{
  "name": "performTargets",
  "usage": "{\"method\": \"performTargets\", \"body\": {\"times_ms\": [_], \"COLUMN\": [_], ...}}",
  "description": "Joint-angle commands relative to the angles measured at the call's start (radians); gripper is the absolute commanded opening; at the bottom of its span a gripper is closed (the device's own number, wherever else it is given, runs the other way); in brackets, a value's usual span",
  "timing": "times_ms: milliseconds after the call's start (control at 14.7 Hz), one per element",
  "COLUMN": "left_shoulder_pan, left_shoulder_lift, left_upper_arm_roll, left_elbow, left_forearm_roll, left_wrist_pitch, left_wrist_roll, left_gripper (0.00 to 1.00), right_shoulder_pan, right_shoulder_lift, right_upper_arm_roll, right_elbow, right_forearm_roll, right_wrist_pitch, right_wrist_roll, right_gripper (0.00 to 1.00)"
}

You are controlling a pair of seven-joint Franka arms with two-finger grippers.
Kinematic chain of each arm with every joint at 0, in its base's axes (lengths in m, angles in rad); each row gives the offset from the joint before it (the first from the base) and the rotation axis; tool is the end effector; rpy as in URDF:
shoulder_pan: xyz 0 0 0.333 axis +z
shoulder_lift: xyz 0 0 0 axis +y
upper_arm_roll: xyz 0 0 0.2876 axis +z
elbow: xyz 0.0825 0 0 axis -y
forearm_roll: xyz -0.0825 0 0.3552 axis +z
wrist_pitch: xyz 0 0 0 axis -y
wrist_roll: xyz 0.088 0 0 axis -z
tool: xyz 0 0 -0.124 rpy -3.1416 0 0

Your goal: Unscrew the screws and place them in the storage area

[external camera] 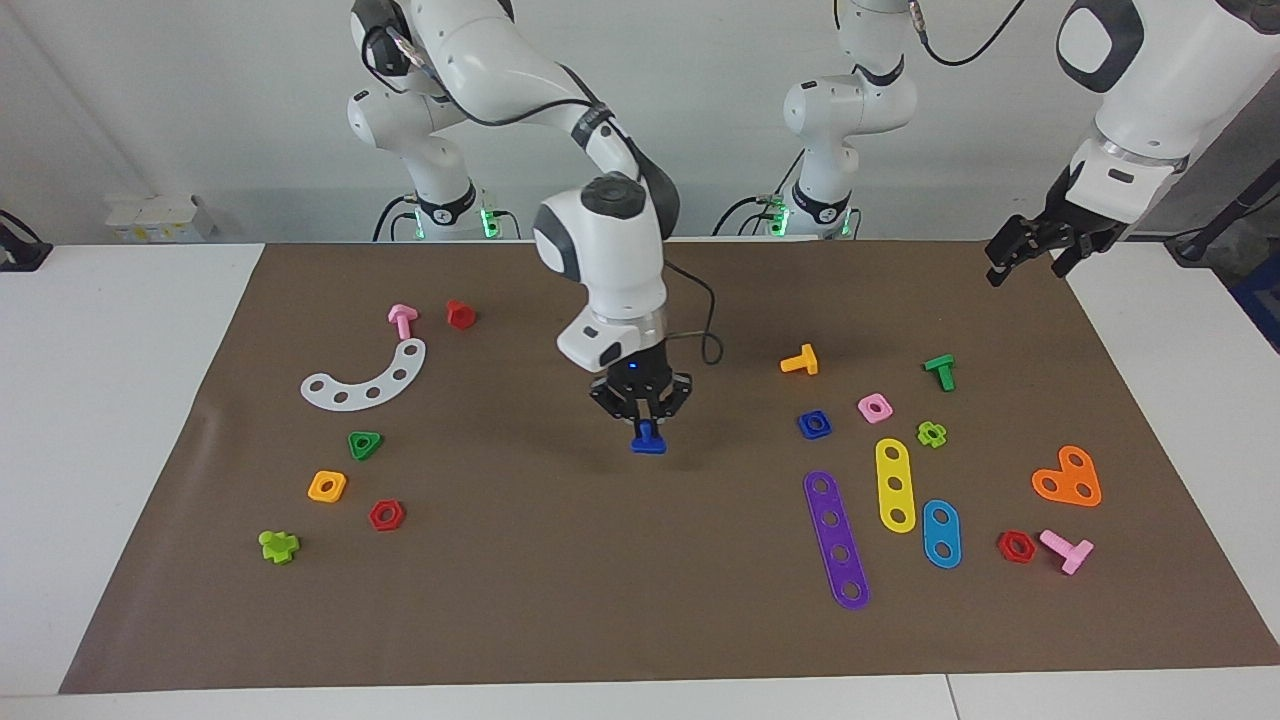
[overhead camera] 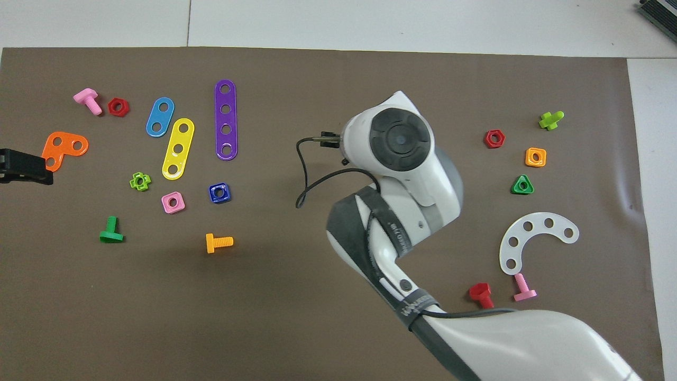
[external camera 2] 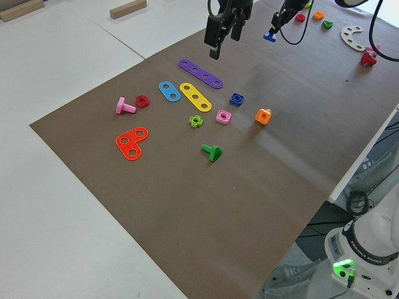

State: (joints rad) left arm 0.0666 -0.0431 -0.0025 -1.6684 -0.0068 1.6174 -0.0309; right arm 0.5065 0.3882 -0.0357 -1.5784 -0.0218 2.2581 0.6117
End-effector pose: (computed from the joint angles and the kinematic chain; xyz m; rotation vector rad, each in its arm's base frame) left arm 0.5152 0.0322 0.5622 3.1312 0.1494 -0.0122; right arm 0.5915 0.3033 0.4138 -2.9863 0.1867 -0.4014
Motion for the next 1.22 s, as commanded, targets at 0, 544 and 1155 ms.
{"method": "performTargets", "body": {"times_ms": [0,544,1155], "left_shoulder_pan": [0.001,-0.080,-0.054], "left_shoulder_lift": [-0.026,-0.026,-0.027], "left_upper_arm_roll": [-0.008,-0.017,-0.010], "left_elbow": [-0.028,-0.031,-0.028], "left_forearm_roll": [-0.004,-0.004,-0.004], "left_wrist_pitch": [0.018,0.012,0.006], "left_wrist_roll": [-0.018,0.091,0.088], "left_gripper": [1.00,1.00,1.00], "right_shoulder_pan": [-0.130,-0.440,-0.488], "right_shoulder_lift": [-0.159,-0.207,-0.198], "right_upper_arm_roll": [0.016,0.014,0.014], "right_elbow": [-0.210,-0.408,-0.569], "right_forearm_roll": [0.037,0.176,0.235], "right_wrist_pitch": [0.014,0.032,0.189], "right_wrist_roll": [-0.102,-0.502,-0.603], "right_gripper": [0.00,0.00,0.00]}}
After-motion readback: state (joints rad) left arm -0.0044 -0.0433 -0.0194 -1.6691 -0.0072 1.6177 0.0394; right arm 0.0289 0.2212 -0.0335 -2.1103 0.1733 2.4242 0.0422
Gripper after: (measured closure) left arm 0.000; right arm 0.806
